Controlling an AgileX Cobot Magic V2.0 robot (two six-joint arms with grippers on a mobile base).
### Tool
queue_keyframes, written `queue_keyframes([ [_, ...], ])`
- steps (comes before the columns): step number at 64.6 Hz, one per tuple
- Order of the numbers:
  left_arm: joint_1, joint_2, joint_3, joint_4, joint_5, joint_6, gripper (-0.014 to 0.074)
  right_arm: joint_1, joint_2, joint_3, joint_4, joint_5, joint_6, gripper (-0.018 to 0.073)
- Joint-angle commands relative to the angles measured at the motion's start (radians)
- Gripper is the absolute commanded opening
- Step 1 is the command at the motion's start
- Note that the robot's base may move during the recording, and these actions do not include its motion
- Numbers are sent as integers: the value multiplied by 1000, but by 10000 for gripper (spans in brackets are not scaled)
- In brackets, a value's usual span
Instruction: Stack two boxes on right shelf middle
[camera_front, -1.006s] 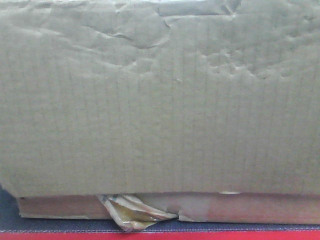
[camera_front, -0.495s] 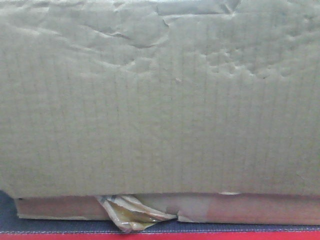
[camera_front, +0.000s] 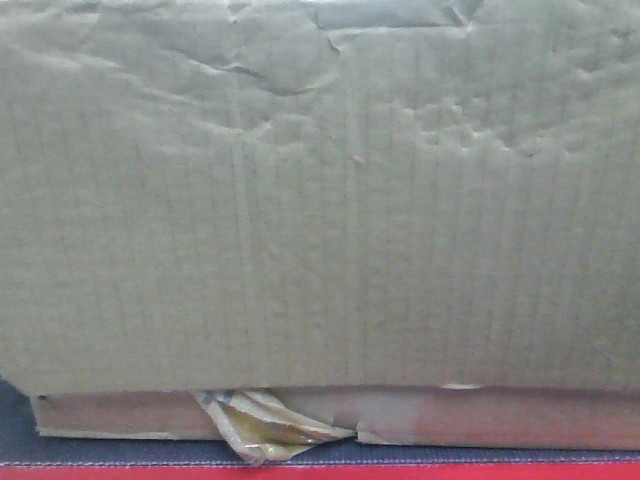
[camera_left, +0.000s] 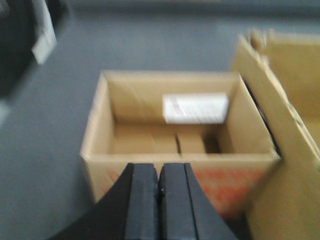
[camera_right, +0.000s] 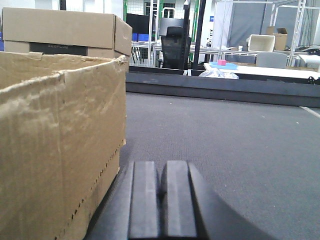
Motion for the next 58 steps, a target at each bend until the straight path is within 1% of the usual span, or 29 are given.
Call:
queue_keyframes([
  [1,2,115,-96,-59,135,0,-111,-6,-4,0,-1,-22,-2,-161],
  [5,2,182,-143,-80,167,0,-111,-6,-4,0,-1,-22,-2,-161],
  [11,2,246,-174,-105,173,0,-111,-6,-4,0,-1,-22,-2,-161],
  [19,2,325,-188,-89,116,0,-111,-6,-4,0,-1,-22,-2,-161],
  [26,2,435,-232,-79,152,2,-111,-6,-4,0,-1,-22,-2,-161],
  [31,2,525,-274,-62,166,33,-111,-6,-4,0,-1,-22,-2,-161],
  [36,2,602,-317,-65,150,109,-111,-6,-4,0,-1,-22,-2,-161],
  [40,5,651,-352,-65,157,149,-111,-6,-4,0,-1,-22,-2,-161],
  [44,24,696,-384,-65,167,177,-111,-6,-4,0,-1,-22,-2,-161],
  [50,86,757,-420,-77,169,216,-111,-6,-4,0,-1,-22,-2,-161],
  [58,170,800,-444,-135,169,288,-111,-6,-4,0,-1,-22,-2,-161],
])
